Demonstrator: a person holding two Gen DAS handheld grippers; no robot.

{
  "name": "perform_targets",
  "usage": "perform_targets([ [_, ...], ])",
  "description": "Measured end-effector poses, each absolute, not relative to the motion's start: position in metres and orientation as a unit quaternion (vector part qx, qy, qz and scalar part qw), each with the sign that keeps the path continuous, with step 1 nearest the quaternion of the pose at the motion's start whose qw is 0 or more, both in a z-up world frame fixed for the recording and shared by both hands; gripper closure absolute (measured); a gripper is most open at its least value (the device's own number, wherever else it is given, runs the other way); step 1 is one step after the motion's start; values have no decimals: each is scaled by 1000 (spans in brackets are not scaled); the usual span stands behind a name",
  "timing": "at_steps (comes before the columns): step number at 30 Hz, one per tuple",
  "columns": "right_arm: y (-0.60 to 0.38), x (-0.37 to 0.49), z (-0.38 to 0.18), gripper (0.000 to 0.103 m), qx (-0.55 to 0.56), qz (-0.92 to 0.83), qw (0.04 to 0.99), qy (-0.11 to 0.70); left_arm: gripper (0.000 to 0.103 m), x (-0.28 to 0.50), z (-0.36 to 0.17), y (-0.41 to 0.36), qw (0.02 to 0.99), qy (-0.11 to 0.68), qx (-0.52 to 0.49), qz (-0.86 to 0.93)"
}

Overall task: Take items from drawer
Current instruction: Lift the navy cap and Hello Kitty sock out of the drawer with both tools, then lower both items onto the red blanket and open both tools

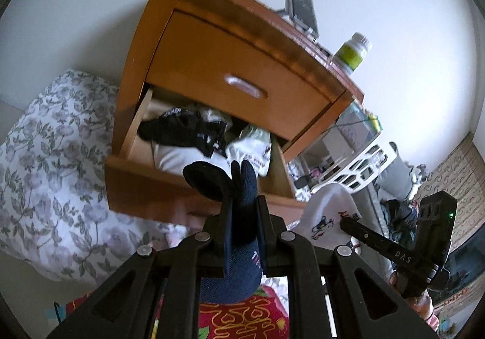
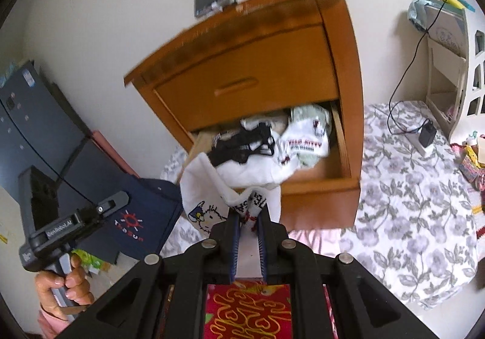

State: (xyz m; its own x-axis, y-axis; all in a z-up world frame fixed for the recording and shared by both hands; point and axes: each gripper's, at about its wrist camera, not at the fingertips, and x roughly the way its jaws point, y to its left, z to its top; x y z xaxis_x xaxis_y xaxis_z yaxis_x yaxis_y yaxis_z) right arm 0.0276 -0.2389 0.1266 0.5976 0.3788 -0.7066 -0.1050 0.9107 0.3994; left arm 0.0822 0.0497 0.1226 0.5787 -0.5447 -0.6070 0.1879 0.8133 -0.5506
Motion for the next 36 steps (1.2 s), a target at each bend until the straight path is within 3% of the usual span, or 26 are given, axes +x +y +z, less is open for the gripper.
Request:
perform_targets([
  [24,-221,57,-2,89,134,88,809,566,89,110,18,12,804,540,-167,-186],
  [36,-219,80,-32,87,119,66,787,601,88,131,-19,9,783,579,-159,-163],
])
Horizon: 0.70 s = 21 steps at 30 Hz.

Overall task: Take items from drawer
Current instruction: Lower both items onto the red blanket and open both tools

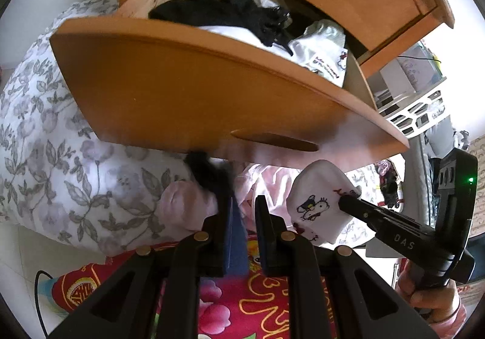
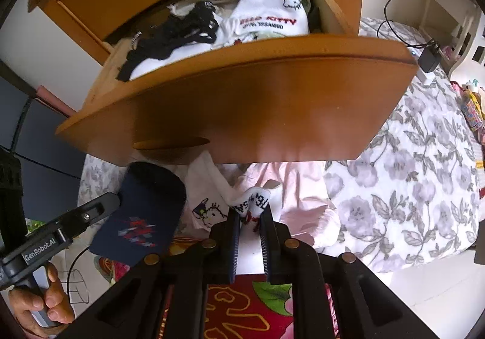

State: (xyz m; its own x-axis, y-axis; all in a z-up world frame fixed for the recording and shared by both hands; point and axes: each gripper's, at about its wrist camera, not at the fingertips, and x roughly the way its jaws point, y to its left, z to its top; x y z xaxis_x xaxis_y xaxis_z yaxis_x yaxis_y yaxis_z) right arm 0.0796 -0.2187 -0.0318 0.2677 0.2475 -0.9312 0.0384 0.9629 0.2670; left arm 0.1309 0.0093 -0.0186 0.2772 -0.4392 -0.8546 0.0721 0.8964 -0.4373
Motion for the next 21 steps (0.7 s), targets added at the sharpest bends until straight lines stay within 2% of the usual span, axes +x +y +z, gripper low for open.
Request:
perform_targets([
  [2,-219,83,-36,83,119,61,783,607,86,133,-24,9,780,587,-153,-155],
  [4,-219,86,-40,78,118,52,779,613,75,135,-29,10,777,595,-146,-145],
  [6,-219,88,-42,70,117,50,777,616,59,136,-33,11,777,599,-142,-136],
  [7,-218,88,-43,67,112,47,777,618,57,137,-34,11,777,600,-139,-132],
  [9,-217,89,-45,48,104,39,775,622,48,138,-35,11,777,603,-131,-122],
  [12,-217,90,-47,37,98,31,775,624,38,139,-36,12,780,605,-118,-109],
  [13,-217,91,-47,34,96,29,774,625,36,139,-36,12,781,605,-114,-104],
  [15,-218,92,-48,22,90,21,776,624,34,139,-36,14,783,605,-109,-97],
  [19,-224,94,-48,16,87,8,780,619,32,140,-37,18,784,606,-104,-82],
  [21,-227,95,-46,8,90,4,782,617,23,140,-36,20,788,603,-104,-76],
])
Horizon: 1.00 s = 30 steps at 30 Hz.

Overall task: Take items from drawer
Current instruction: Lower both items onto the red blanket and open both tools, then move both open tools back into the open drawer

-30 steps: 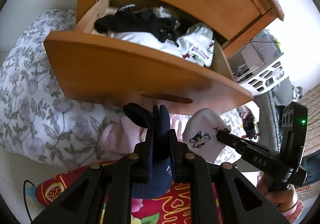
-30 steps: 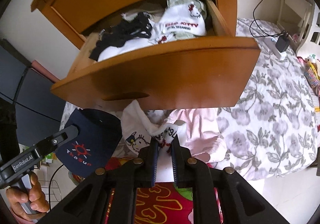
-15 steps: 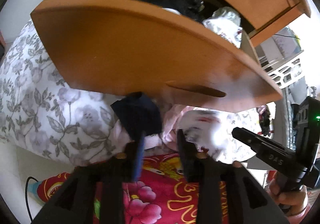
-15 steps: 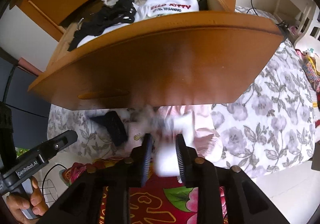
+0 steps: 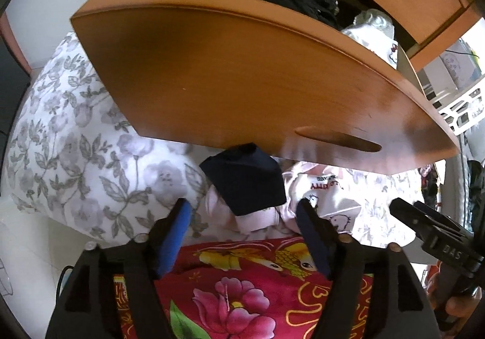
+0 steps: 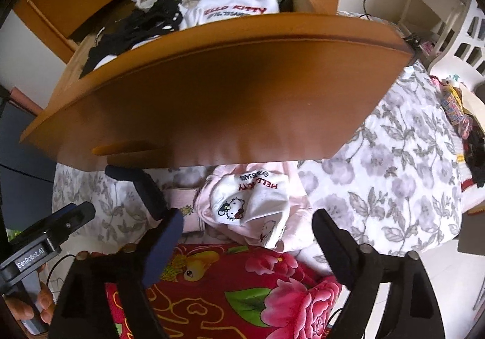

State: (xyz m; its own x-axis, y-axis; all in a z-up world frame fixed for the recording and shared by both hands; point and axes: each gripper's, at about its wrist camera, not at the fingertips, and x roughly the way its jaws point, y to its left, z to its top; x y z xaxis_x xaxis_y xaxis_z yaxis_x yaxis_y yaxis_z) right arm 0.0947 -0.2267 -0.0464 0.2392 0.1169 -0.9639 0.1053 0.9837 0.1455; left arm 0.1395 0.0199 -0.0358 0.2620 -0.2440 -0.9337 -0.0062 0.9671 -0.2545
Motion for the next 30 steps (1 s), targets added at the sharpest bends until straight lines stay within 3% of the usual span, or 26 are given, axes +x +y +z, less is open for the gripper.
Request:
perform_targets([
  [2,-229,94,-44,0,89,1,786,612,20,139,-34,21,792,597,-103,-72],
  [7,-232,93,-39,0,90,-3,795,600,4,139,-26,23,808,576,-101,-66],
  [30,-222,86,41,0,44,23,880,472,3,141,53,25,883,459,-59,-75],
])
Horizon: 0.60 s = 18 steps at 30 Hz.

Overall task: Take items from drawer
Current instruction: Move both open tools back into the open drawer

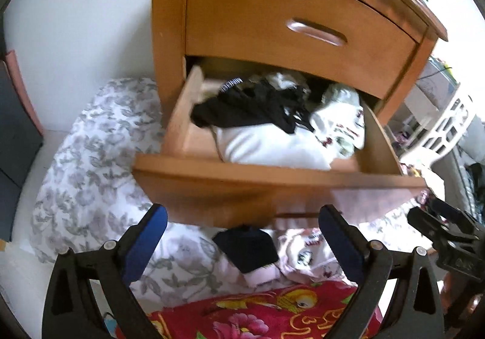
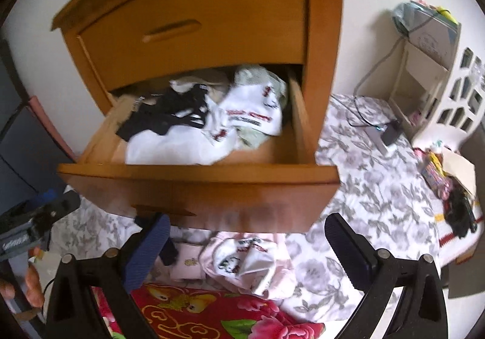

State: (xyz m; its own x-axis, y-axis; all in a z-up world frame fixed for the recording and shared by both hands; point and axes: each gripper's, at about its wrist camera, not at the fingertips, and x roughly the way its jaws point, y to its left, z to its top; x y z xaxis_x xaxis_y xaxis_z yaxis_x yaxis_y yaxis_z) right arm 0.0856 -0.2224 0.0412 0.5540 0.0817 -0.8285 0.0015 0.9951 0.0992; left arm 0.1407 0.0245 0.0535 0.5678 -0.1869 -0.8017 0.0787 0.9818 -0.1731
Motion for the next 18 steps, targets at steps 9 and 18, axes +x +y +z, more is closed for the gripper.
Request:
perform_targets([
  [9,-216,98,66,0,41,50,888,455,3,158,80,34,898,432,-55,-69],
  [18,-222,137,90,0,49,52,892,446,3,194,100,39,897,429,-62,-93],
])
